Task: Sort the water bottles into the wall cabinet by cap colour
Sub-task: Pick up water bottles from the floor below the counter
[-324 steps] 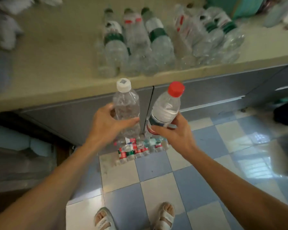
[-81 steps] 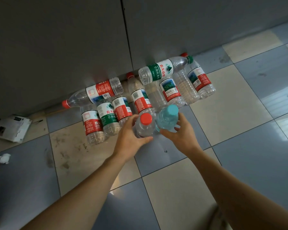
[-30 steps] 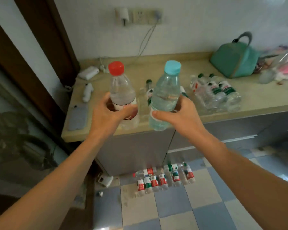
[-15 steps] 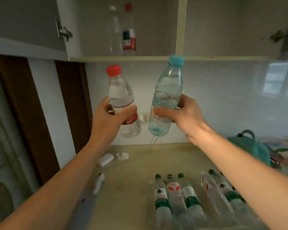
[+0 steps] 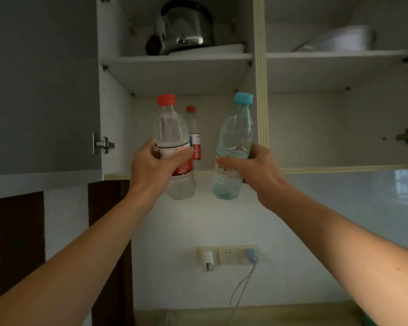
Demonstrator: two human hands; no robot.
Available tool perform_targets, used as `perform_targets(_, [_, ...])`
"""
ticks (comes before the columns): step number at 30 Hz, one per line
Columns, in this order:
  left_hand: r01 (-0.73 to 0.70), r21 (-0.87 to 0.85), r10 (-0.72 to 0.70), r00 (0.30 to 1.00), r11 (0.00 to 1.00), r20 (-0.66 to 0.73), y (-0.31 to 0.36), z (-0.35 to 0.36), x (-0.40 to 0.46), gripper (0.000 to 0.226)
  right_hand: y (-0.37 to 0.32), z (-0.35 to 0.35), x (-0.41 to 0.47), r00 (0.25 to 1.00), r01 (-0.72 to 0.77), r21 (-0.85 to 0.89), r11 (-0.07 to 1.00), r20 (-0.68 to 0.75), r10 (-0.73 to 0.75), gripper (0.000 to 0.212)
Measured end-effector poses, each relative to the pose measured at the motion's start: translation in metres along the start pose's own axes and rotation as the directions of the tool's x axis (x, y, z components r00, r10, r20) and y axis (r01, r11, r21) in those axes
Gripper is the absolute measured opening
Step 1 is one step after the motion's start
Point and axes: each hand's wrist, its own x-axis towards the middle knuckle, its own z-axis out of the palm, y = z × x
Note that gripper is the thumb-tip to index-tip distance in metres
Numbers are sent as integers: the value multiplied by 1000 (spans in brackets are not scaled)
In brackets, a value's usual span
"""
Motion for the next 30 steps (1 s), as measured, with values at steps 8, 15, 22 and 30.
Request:
perform_targets(8, [-35, 34, 37, 997, 999, -65, -8, 21, 102, 40, -10, 13, 94, 991, 59, 44, 997, -124, -53, 46])
perform_targets(15, [56, 88, -54, 998, 995, -15, -48, 35, 155, 46, 14, 25, 151, 990, -37, 22, 999, -132, 40, 44])
perform_targets(22, [-8, 230, -11, 997, 973, 83, -78, 40, 172, 49, 49, 37, 176, 992, -9, -135, 991, -130, -8, 45])
perform_targets(30, [-92, 461, 8, 984, 883, 180, -83, 42, 187, 63, 81, 44, 179, 978, 116, -318, 941, -127, -164, 46])
